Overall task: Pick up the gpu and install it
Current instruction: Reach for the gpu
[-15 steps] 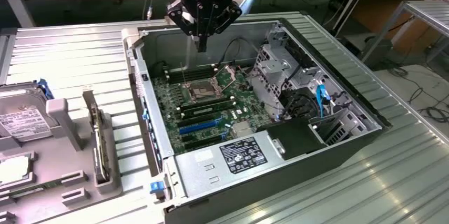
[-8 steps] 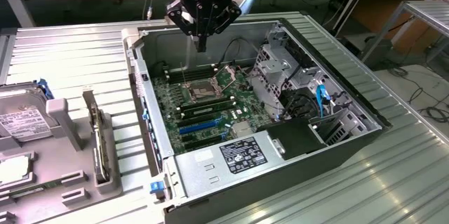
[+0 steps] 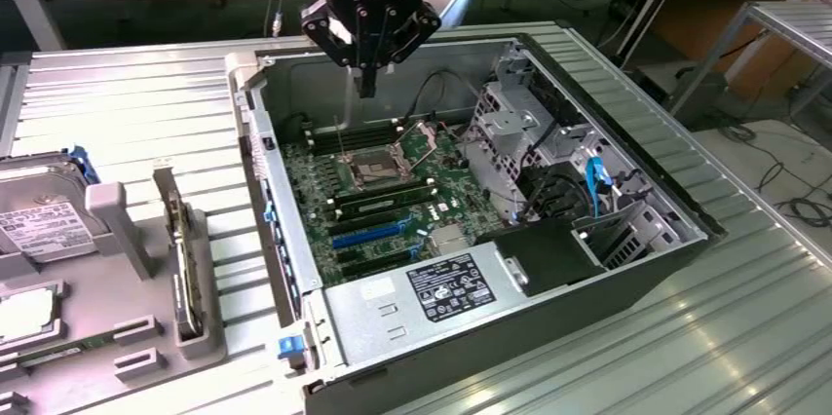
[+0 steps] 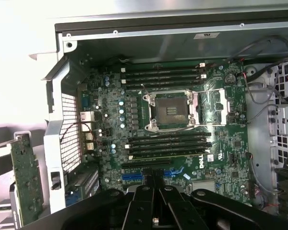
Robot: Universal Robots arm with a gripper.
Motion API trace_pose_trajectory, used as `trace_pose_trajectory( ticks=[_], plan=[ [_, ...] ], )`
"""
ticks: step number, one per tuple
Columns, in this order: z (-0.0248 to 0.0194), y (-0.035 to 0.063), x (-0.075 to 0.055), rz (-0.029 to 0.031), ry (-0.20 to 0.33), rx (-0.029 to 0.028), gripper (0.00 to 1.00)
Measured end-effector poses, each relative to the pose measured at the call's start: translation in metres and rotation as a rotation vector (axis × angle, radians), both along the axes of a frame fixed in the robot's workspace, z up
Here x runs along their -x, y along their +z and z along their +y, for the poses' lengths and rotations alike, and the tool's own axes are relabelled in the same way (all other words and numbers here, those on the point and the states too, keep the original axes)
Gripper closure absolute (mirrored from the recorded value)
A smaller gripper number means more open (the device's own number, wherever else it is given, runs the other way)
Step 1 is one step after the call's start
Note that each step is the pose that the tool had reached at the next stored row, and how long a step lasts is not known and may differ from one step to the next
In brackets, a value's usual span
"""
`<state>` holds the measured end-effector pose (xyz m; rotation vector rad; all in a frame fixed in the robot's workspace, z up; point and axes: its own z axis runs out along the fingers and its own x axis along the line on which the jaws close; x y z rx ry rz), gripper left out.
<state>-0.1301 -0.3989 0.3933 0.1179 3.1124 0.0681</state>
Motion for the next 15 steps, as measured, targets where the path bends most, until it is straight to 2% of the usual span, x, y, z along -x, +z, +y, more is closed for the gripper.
trace_pose_trajectory(
  ticks=[15],
  plan=[
    [0.0000, 0.0000, 0.014, 0.0001, 0.000, 0.0001, 0.89]
  ],
)
